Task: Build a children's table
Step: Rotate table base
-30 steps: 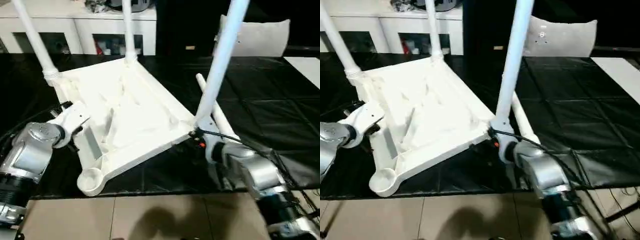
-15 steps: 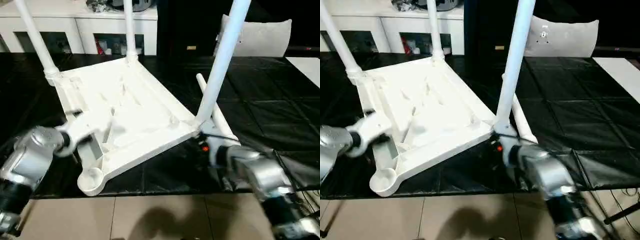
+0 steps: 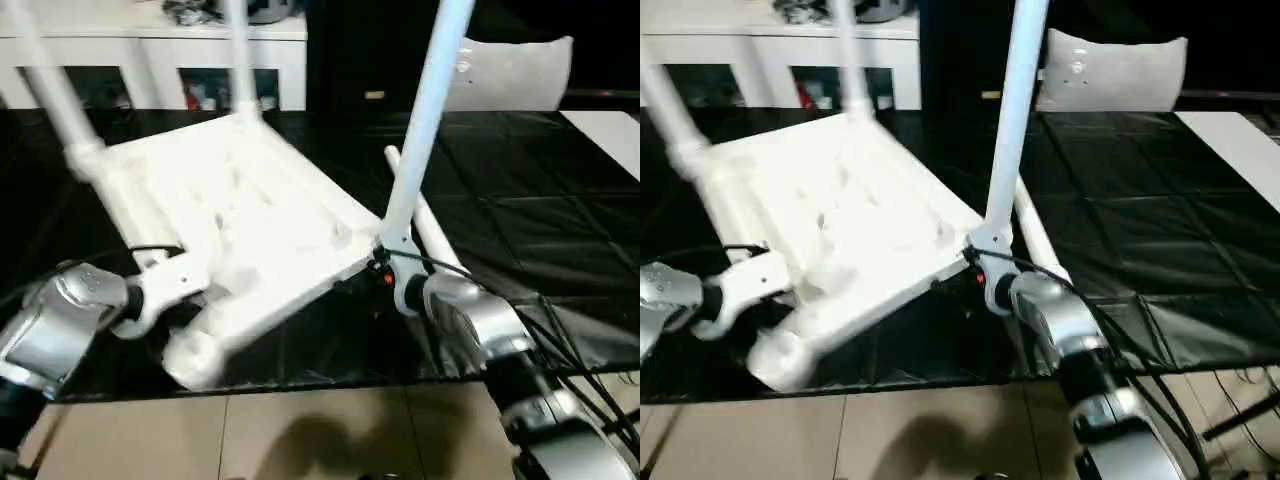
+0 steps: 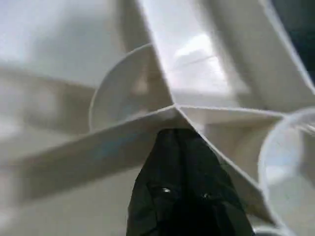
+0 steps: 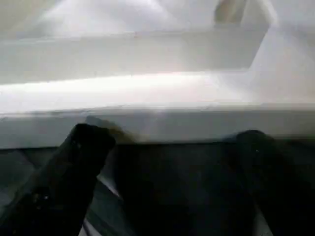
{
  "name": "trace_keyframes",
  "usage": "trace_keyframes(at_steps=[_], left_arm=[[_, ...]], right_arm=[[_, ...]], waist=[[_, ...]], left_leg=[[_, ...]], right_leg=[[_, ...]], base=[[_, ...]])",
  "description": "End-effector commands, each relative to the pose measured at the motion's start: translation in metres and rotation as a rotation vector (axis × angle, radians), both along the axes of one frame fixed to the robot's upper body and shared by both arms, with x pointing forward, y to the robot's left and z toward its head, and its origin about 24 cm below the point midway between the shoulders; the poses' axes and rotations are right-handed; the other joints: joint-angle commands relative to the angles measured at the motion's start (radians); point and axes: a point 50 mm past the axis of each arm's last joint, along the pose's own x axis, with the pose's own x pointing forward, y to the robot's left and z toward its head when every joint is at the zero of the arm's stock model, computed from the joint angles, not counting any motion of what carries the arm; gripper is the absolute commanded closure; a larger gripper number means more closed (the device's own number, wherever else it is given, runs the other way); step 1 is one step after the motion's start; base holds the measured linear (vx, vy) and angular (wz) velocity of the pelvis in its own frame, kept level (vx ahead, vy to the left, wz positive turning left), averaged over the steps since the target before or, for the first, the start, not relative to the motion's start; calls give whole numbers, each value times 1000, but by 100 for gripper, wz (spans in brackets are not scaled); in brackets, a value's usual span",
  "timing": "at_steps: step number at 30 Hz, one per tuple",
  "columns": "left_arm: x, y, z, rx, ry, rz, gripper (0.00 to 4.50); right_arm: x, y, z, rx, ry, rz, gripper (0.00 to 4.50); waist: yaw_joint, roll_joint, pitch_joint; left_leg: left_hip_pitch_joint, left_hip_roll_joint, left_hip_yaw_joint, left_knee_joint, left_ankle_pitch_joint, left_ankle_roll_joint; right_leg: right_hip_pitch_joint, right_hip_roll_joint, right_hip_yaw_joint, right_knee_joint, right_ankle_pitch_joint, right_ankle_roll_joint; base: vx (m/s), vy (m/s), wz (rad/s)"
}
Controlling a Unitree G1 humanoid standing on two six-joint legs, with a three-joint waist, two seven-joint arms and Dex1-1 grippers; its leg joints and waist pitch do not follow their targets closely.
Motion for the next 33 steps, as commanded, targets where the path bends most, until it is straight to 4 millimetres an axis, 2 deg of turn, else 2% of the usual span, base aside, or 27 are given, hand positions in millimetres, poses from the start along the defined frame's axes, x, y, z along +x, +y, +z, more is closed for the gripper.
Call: trace_keyframes(at_steps=[1, 5, 8, 13, 16, 19, 20, 23, 26, 28, 29, 30, 31, 33], left_arm=[[-4, -27, 3, -92, 23, -131, 445], [3, -52, 3, -152, -30, -172, 445], [10, -60, 1, -148, -85, -171, 445], [32, -78, -7, -165, -237, -87, 445], [40, -92, -6, -229, -280, -34, 445], [48, -113, -9, -272, -345, 26, 445], [49, -115, -9, -276, -352, 37, 445], [54, -120, -11, -283, -392, 84, 445], [57, -121, -8, -307, -432, 94, 445], [58, -119, 1, -374, -452, 103, 445], [58, -118, 2, -388, -447, 114, 445], [58, -117, 2, -395, -444, 120, 416], [55, -113, 5, -395, -441, 92, 408], [51, -106, 6, -381, -421, 76, 402]], right_arm=[[8, 15, 15, 43, -73, 30, 0], [11, 17, 17, 42, -86, 34, 0], [12, 16, 17, 38, -90, 35, 0], [15, 7, 15, -4, -98, -8, 0], [16, 0, 13, -7, -70, -51, 0], [18, -6, 15, 14, -64, -82, 0], [18, -7, 16, 26, -72, -87, 0], [23, -13, 24, -26, -175, -127, 0], [27, -21, 34, -20, -221, -159, 0], [33, -37, 48, -28, -281, -263, 0], [34, -41, 51, -47, -302, -281, 0], [34, -43, 52, -57, -312, -289, 0], [36, -51, 58, -79, -324, -331, 0], [39, -63, 68, -50, -313, -415, 0]], waist=[[3, 17, -60], [-3, 15, -58], [-9, 14, -59], [-7, 10, -62], [-1, 9, -65], [5, 5, -68], [6, 9, -68], [14, 3, -68], [16, 3, -68], [17, 3, -70], [20, 4, -73], [21, 3, -72], [23, 6, -72], [22, 4, -71]], left_leg=[[-13, 17, 0, -73, -180, -4], [-12, 17, 1, -72, -187, 3], [-14, 15, 2, -70, -182, 9], [-13, 13, 5, -65, -178, 19], [-12, 15, 4, -64, -155, 23], [-16, 15, 8, -61, -129, 37], [-15, 15, 8, -60, -127, 40], [-15, 15, 10, -60, -127, 43], [-16, 14, 10, -60, -131, 46], [-18, 14, 9, -60, -116, 50], [-17, 16, 9, -58, -93, 49], [-19, 18, 9, -59, -79, 50], [-17, 19, 8, -59, -75, 51], [-16, 19, 10, -59, -77, 52]], right_leg=[[67, -62, 68, -49, -267, -177], [68, -61, 66, -57, -320, -156], [67, -58, 66, -59, -327, -147], [67, -57, 62, -68, -358, -121], [66, -59, 62, -64, -343, -121], [69, -57, 63, -61, -294, -135], [68, -57, 62, -61, -289, -135], [67, -59, 60, -65, -314, -122], [67, -59, 58, -69, -345, -104], [68, -59, 58, -68, -336, -97], [66, -59, 60, -62, -300, -107], [65, -58, 60, -56, -270, -121], [65, -59, 61, -52, -253, -130], [66, -57, 63, -49, -238, -140]], base=[[0, 0, 0], [0, 0, 0], [0, 0, 0], [0, 0, 0], [0, 0, 0], [0, 0, 0], [0, 0, 0], [0, 0, 0], [0, 0, 0], [0, 0, 0], [0, 0, 0], [0, 0, 0], [0, 0, 0], [0, 0, 0]])
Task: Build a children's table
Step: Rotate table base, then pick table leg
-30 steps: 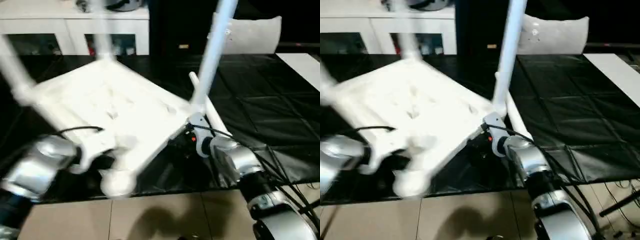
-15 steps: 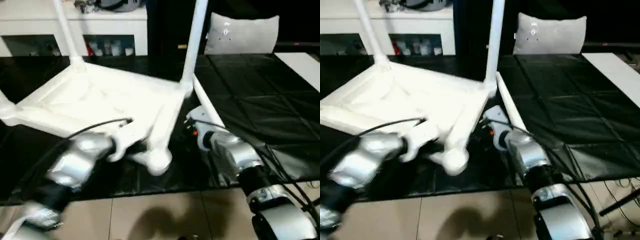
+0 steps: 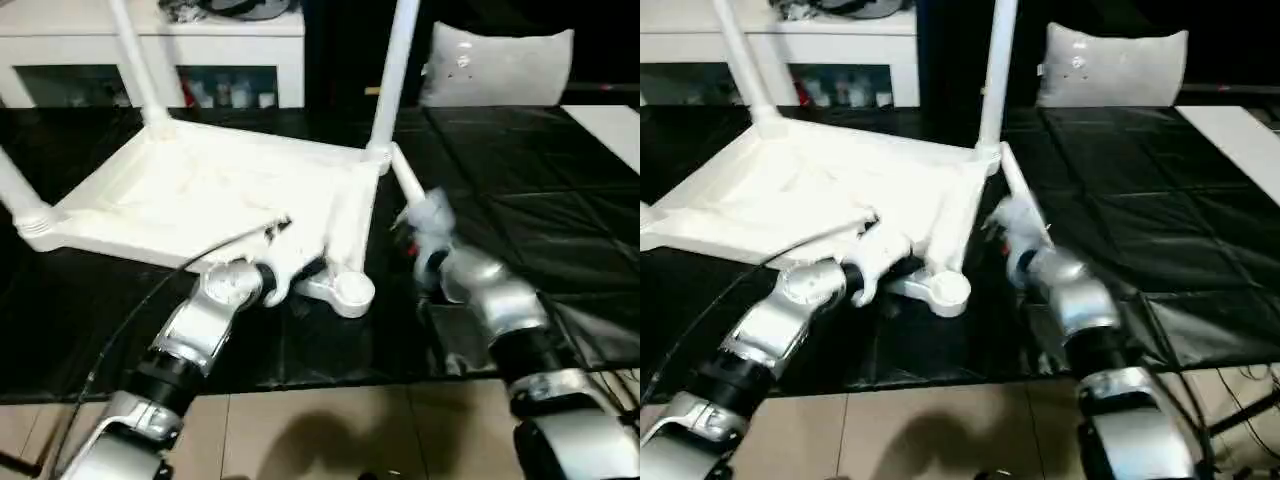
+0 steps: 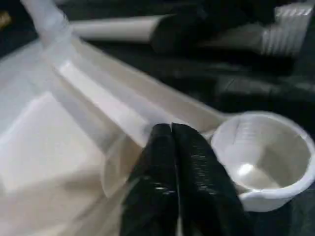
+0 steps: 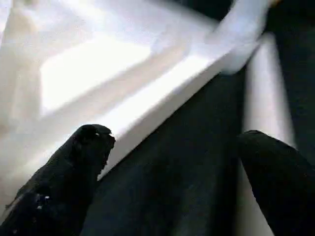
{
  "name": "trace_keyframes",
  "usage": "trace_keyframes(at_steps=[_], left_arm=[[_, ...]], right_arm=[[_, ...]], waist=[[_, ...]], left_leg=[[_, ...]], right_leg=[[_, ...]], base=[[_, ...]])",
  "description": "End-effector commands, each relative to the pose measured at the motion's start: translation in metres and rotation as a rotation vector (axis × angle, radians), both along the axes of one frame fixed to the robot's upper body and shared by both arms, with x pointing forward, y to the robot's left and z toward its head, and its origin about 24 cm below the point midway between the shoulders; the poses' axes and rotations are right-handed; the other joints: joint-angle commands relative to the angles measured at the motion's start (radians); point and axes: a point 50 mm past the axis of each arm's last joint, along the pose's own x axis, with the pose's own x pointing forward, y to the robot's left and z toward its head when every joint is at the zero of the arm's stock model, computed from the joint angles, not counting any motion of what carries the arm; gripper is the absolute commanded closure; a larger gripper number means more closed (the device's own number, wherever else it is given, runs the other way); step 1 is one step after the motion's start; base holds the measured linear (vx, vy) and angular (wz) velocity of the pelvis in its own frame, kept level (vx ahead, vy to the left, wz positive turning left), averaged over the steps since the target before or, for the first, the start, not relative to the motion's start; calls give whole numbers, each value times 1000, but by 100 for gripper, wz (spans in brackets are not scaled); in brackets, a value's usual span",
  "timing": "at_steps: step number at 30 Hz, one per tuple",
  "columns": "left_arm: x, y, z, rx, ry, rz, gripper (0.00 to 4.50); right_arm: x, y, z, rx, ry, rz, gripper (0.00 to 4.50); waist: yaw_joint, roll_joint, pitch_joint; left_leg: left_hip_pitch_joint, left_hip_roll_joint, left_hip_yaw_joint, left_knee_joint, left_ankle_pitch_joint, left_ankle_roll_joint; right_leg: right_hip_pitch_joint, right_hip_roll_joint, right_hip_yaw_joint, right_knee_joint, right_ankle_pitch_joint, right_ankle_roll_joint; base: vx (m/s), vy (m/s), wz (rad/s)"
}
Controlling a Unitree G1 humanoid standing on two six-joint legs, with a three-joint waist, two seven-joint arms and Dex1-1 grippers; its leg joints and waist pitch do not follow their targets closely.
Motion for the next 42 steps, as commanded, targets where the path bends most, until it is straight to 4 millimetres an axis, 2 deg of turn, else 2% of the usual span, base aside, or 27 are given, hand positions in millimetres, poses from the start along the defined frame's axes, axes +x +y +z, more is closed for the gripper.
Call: trace_keyframes(at_steps=[1, 5, 6, 7, 10, 11, 15, 20, 24, 27, 33, 36, 37, 38, 42], left_arm=[[-4, 7, 2, 6, 17, -14, 388], [-9, 11, 3, 40, 5, -39, 354], [-9, 12, 3, 39, 3, -38, 333], [-10, 11, 4, 35, 7, -52, 333], [-15, 7, 9, 31, 20, -99, 309], [-16, 7, 9, 34, 22, -102, 290], [-21, 3, 10, 42, 36, -138, 269], [-22, 1, 12, 37, 29, -145, 233], [-22, 1, 13, 43, 25, -142, 200], [-23, 0, 13, 49, 27, -144, 174], [-24, 1, 13, 52, 25, -141, 120], [-24, 1, 13, 53, 26, -141, 109], [-24, 1, 12, 54, 27, -141, 84], [-24, 1, 12, 55, 27, -141, 84], [-24, 0, 12, 55, 29, -143, 44]], right_arm=[[3, -14, 10, 47, -5, -83, 0], [6, -30, 14, 123, 72, -165, 0], [5, -30, 14, 122, 70, -168, 0], [6, -35, 13, 102, 80, -181, 0], [8, -43, 11, 70, 111, -218, 0], [8, -43, 10, 71, 118, -223, 0], [6, -42, -2, 17, 233, -215, 0], [4, -40, -14, 119, 384, -219, 0], [5, -40, -18, 135, 419, -233, 38], [4, -42, -22, 130, 451, -242, 73], [1, -43, -28, 125, 527, -239, 123], [0, -43, -29, 129, 546, -235, 136], [0, -43, -29, 130, 556, -231, 160], [-1, -43, -30, 132, 565, -229, 160], [-1, -43, -30, 133, 573, -225, 199]], waist=[[6, -1, -74], [2, 2, -73], [2, 2, -72], [3, -3, -73], [4, -4, -71], [3, -8, -71], [1, -8, -71], [0, -8, -73], [0, -8, -72], [0, -12, -72], [1, -10, -72], [1, -11, -71], [1, -11, -70], [1, -11, -70], [1, -13, -67]], left_leg=[[-9, 18, 3, -61, -72, 55], [-8, 15, 6, -61, -80, 54], [-7, 15, 7, -60, -87, 54], [-7, 15, 7, -60, -89, 51], [-9, 14, 9, -59, -92, 46], [-8, 14, 9, -60, -95, 46], [-11, 11, 10, -57, -77, 51], [-11, 12, 10, -55, -78, 55], [-11, 13, 11, -55, -90, 50], [-12, 14, 11, -54, -82, 49], [-11, 13, 11, -53, -83, 50], [-11, 14, 11, -53, -90, 47], [-12, 13, 12, -53, -95, 46], [-12, 13, 12, -52, -98, 45], [-12, 10, 12, -51, -122, 42]], right_leg=[[73, -58, 65, -47, -232, -146], [72, -54, 64, -51, -248, -143], [70, -55, 63, -53, -252, -143], [71, -56, 63, -52, -261, -142], [71, -58, 63, -54, -280, -145], [70, -57, 63, -54, -285, -145], [71, -56, 64, -53, -280, -142], [69, -55, 63, -51, -281, -147], [68, -55, 63, -53, -296, -145], [68, -55, 63, -50, -289, -148], [67, -55, 63, -50, -291, -152], [67, -56, 62, -51, -307, -145], [66, -56, 62, -52, -313, -144], [66, -56, 62, -52, -319, -144], [64, -57, 60, -61, -381, -116]], base=[[0, 0, 0], [0, 0, 0], [0, 0, 0], [0, 0, 0], [0, 0, 0], [0, 0, 0], [0, 0, 0], [0, 0, 0], [0, 0, 0], [0, 0, 0], [0, 0, 0], [0, 0, 0], [0, 0, 0], [0, 0, 0], [0, 0, 0]])
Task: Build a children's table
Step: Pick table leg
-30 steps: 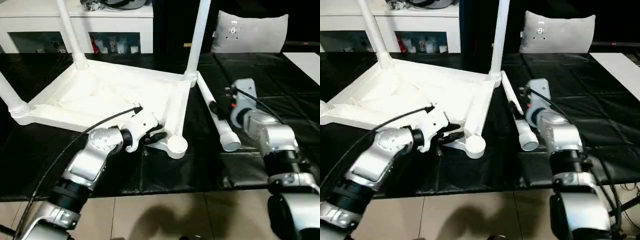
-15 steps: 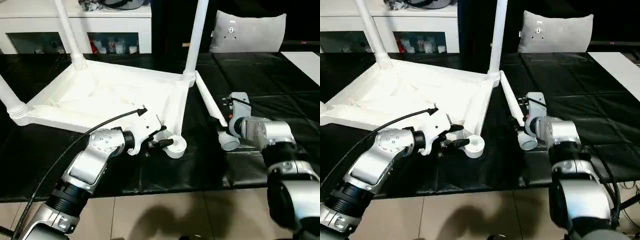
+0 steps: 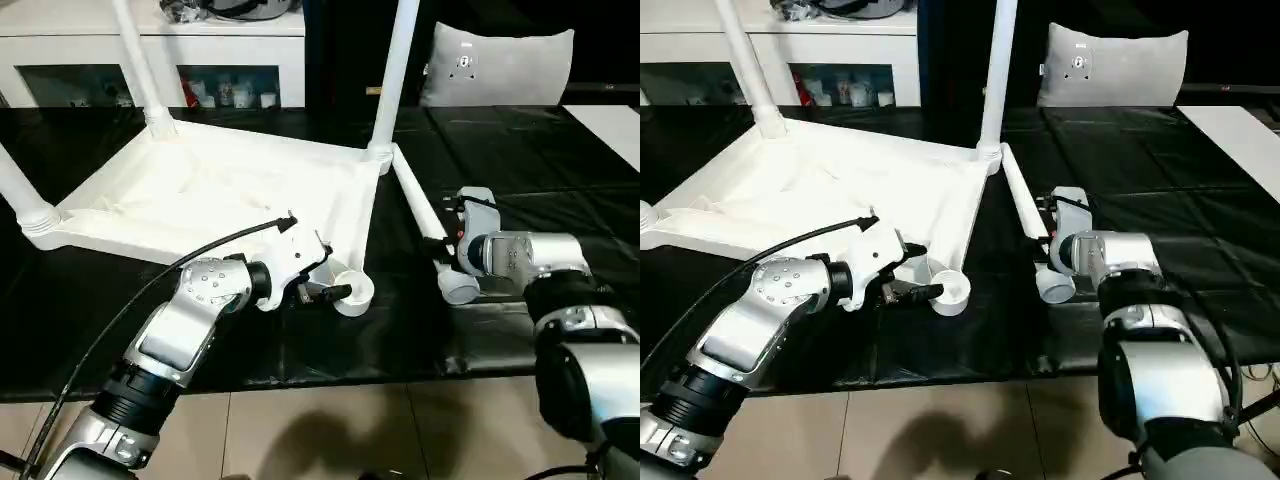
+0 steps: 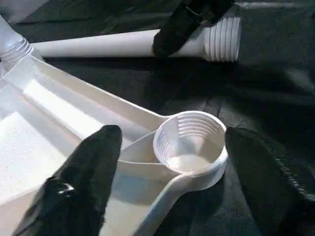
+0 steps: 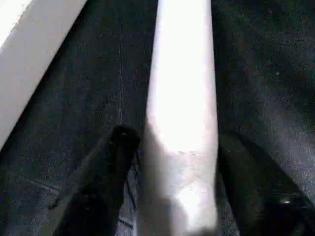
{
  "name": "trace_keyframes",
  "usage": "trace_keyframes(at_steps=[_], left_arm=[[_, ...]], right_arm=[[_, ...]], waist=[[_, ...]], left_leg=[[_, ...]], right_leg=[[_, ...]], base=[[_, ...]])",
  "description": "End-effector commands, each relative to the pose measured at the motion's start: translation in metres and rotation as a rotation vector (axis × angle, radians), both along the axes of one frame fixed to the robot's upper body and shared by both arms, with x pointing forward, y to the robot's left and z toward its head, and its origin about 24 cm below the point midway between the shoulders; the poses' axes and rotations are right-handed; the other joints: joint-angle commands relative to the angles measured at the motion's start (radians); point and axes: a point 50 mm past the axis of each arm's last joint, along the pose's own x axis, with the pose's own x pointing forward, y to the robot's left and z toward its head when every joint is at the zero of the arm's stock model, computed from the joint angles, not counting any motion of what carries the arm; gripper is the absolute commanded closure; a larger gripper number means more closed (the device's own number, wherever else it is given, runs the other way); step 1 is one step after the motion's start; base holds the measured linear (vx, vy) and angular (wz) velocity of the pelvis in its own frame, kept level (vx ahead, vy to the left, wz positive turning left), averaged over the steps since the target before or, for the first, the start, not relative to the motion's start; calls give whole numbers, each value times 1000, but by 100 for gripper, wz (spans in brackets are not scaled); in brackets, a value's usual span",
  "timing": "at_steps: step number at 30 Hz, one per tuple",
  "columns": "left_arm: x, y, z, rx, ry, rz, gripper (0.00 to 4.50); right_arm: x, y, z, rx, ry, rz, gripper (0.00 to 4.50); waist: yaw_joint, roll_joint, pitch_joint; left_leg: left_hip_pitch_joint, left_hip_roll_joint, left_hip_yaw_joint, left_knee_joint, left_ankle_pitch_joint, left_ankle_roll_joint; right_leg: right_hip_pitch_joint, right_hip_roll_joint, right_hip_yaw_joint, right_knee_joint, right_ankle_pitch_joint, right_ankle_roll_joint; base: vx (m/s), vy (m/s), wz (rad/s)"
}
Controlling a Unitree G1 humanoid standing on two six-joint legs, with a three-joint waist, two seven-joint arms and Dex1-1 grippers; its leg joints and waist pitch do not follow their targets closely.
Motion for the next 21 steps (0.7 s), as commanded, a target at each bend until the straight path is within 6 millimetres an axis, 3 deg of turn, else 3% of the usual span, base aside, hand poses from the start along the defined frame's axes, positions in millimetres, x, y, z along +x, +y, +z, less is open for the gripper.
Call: trace_keyframes(at_steps=[1, 5, 10, 21], left_arm=[[-1, 0, 2, 21, -12, -6, 34], [-1, 0, 2, 26, -12, -5, 4], [-1, 1, 2, 29, -11, -5, 0], [0, -1, 4, 21, -11, -7, 0]], right_arm=[[-4, -1, -7, -6, 43, 1, 209], [-5, 0, -9, -2, 43, 1, 241], [-7, -2, -12, 41, 56, -27, 263], [-1, -5, -3, 212, -92, -150, 266]], waist=[[4, -11, -67], [4, -10, -67], [2, -9, -69], [4, -9, -70]], left_leg=[[-11, 11, 6, -60, -126, 39], [-10, 11, 5, -60, -133, 36], [-12, 11, 4, -60, -125, 38], [-11, 10, 4, -60, -125, 40]], right_leg=[[68, -56, 54, -74, -397, -110], [66, -56, 52, -77, -412, -98], [68, -54, 53, -72, -384, -105], [67, -55, 51, -75, -395, -101]], base=[[0, 0, 0], [0, 0, 0], [0, 0, 0], [0, 0, 0]])
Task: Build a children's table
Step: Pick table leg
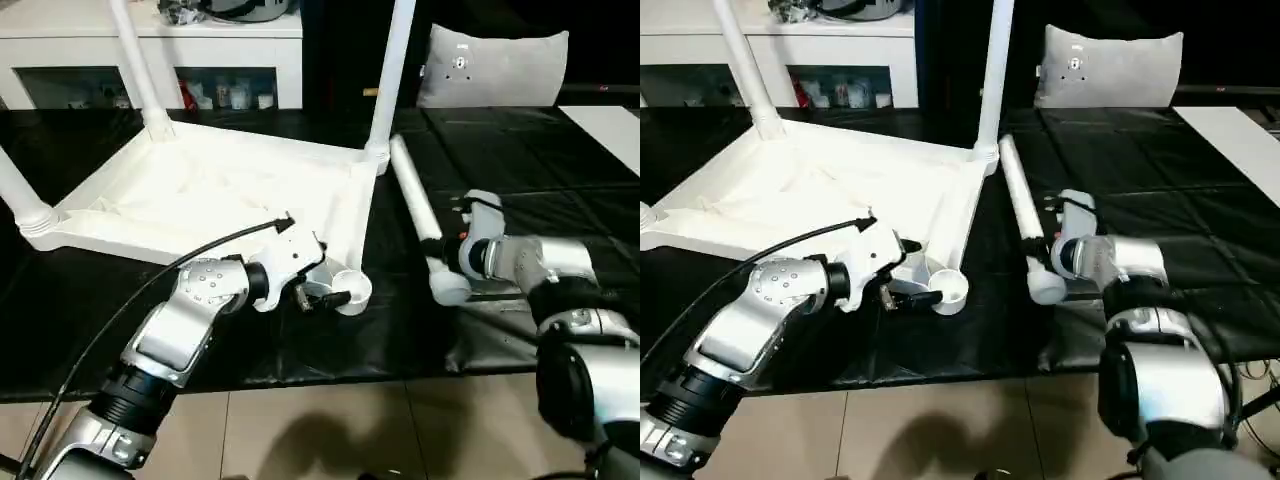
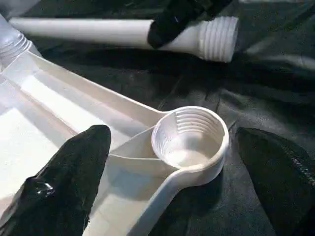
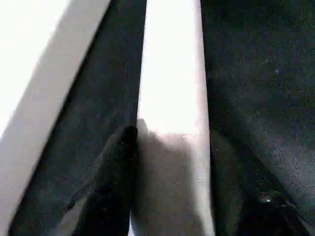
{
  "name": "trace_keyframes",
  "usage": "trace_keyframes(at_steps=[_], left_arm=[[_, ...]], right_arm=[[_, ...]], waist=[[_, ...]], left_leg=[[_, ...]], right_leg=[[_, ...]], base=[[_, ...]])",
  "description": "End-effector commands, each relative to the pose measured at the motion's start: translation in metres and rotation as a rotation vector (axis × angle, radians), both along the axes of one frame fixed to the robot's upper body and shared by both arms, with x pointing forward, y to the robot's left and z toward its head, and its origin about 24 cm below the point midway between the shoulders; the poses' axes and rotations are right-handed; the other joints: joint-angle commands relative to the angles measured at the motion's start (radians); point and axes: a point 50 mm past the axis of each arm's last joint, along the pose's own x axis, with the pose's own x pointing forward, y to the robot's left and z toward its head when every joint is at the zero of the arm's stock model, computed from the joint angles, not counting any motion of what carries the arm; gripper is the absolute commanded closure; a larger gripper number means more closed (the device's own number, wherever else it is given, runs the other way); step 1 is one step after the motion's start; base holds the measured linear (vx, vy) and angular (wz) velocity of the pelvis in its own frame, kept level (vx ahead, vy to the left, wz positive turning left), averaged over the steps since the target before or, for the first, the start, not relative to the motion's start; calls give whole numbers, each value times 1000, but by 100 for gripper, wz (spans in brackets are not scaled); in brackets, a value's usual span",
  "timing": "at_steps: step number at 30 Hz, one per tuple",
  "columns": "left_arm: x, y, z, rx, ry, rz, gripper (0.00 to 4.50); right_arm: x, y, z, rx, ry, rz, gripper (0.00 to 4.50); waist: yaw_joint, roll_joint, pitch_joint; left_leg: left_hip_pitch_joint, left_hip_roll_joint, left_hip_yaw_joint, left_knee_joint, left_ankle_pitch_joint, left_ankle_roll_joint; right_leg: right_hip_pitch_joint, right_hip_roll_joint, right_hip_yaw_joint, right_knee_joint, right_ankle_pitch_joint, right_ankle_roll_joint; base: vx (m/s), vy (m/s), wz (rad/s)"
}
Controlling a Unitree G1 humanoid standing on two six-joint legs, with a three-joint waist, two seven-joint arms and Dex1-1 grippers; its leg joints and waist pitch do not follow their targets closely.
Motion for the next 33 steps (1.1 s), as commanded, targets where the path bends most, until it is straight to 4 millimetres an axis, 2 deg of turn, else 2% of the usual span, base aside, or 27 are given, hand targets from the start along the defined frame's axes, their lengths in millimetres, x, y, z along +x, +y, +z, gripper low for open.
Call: trace_keyframes(at_steps=[1, 2, 4, 5, 7, 8, 9, 10, 11, 12, 13, 14, 16, 18, 21, 25, 26, 28, 29, 30, 31, 33], left_arm=[[0, -4, 5, 8, -20, -14, 0], [0, -4, 6, -7, -23, -13, 0], [0, -5, 7, -18, -26, -10, 0], [1, -6, 8, -40, -27, -4, 0], [2, -7, 11, -80, -35, 8, 0], [5, -10, 16, -135, -54, 37, 0], [6, -11, 17, -146, -60, 43, 0], [11, -14, 24, -211, -81, 82, 0], [11, -14, 25, -221, -85, 88, 0], [12, -15, 26, -228, -88, 92, 0], [13, -15, 27, -238, -92, 98, 0], [16, -18, 33, -280, -100, 114, 0], [20, -24, 44, -358, -115, 133, 0], [23, -27, 52, -411, -117, 148, 0], [31, -34, 77, -560, -129, 192, 0], [36, -33, 88, -624, -132, 232, 0], [44, -31, 99, -692, -123, 286, 0], [46, -30, 103, -732, -107, 307, 0], [48, -30, 106, -777, -85, 322, 0], [50, -29, 109, -833, -50, 339, 0], [51, -30, 112, -892, -10, 344, 0], [50, -33, 115, -944, 40, 325, 0]], right_arm=[[1, -1, 2, 19, -29, -34, 266], [3, -5, 10, 48, -90, -61, 266], [3, -7, 13, 45, -119, -68, 266], [5, -9, 21, 67, -186, -89, 266], [7, -12, 33, 73, -299, -127, 266], [4, -14, 43, 101, -377, -132, 266], [4, -15, 45, 106, -392, -129, 266], [0, -12, 58, 141, -509, -73, 266], [-1, -11, 60, 150, -530, -59, 266], [-2, -10, 62, 156, -544, -49, 266], [-4, -9, 64, 170, -565, -35, 266], [-7, -6, 69, 216, -607, -7, 266], [-13, -1, 78, 296, -671, 45, 266], [-16, 2, 85, 335, -711, 79, 266], [-24, 12, 96, 389, -745, 143, 266], [-30, 24, 100, 395, -756, 230, 266], [-34, 37, 103, 413, -768, 290, 266], [-34, 40, 104, 419, -781, 286, 266], [-33, 40, 105, 421, -805, 258, 266], [-32, 40, 107, 439, -823, 223, 266], [-32, 40, 109, 485, -845, 209, 266], [-32, 42, 110, 535, -855, 219, 266]], waist=[[5, -9, -69], [7, -6, -70], [7, -7, -73], [10, -3, -74], [12, -2, -75], [14, 2, -78], [14, -1, -78], [18, 3, -78], [19, 6, -77], [22, 0, -77], [22, 0, -76], [22, 5, -74], [25, 2, -73], [30, 3, -74], [36, 3, -75], [41, 1, -76], [39, -2, -74], [39, -2, -76], [38, -5, -76], [40, -1, -75], [41, -5, -75], [48, -2, -78]], left_leg=[[-11, 10, 5, -62, -126, 40], [-11, 9, 5, -61, -128, 40], [-13, 10, 4, -61, -106, 42], [-13, 11, 4, -61, -98, 42], [-13, 12, 5, -61, -86, 46], [-17, 12, 5, -59, -64, 52], [-18, 11, 6, -57, -54, 56], [-19, 12, 5, -58, -47, 65], [-18, 10, 8, -57, -57, 71], [-18, 10, 8, -58, -76, 77], [-19, 10, 6, -60, -83, 76], [-17, 8, 6, -60, -95, 74], [-16, 7, 9, -59, -106, 80], [-16, 8, 7, -60, -105, 81], [-17, 9, 5, -60, -91, 76], [-21, 5, 4, -58, -76, 79], [-25, 3, 4, -58, -75, 79], [-24, 1, 3, -58, -74, 79], [-25, 1, 5, -56, -75, 77], [-20, 3, 5, -57, -82, 74], [-22, 3, 7, -56, -81, 72], [-20, 6, 4, -58, -69, 81]], right_leg=[[67, -55, 52, -78, -397, -100], [67, -56, 51, -79, -400, -97], [69, -53, 52, -73, -365, -100], [68, -55, 53, -71, -349, -105], [68, -54, 55, -68, -313, -114], [70, -52, 56, -63, -266, -124], [71, -50, 57, -61, -245, -124], [71, -48, 56, -58, -225, -133], [70, -47, 56, -62, -227, -130], [72, -49, 55, -65, -246, -127], [72, -50, 54, -68, -274, -121], [71, -50, 53, -72, -304, -112], [70, -48, 52, -82, -336, -93], [70, -47, 50, -84, -344, -86], [71, -47, 49, -82, -335, -83], [73, -48, 48, -83, -335, -67], [75, -46, 47, -83, -337, -63], [73, -46, 42, -88, -359, -44], [72, -48, 43, -87, -363, -47], [68, -50, 43, -91, -378, -52], [68, -50, 43, -90, -381, -56], [69, -50, 43, -88, -362, -62]], base=[[0, 0, 0], [0, 0, 0], [0, 0, 0], [0, 0, 0], [0, 0, 0], [0, 0, 0], [0, 0, 0], [0, 0, 0], [0, 0, 0], [0, 0, 0], [0, 0, 0], [0, 0, 0], [0, 0, 0], [0, 0, 0], [0, 0, 0], [0, 0, 0], [0, 0, 0], [0, 0, 0], [0, 0, 0], [0, 0, 0], [0, 0, 0], [0, 0, 0]])
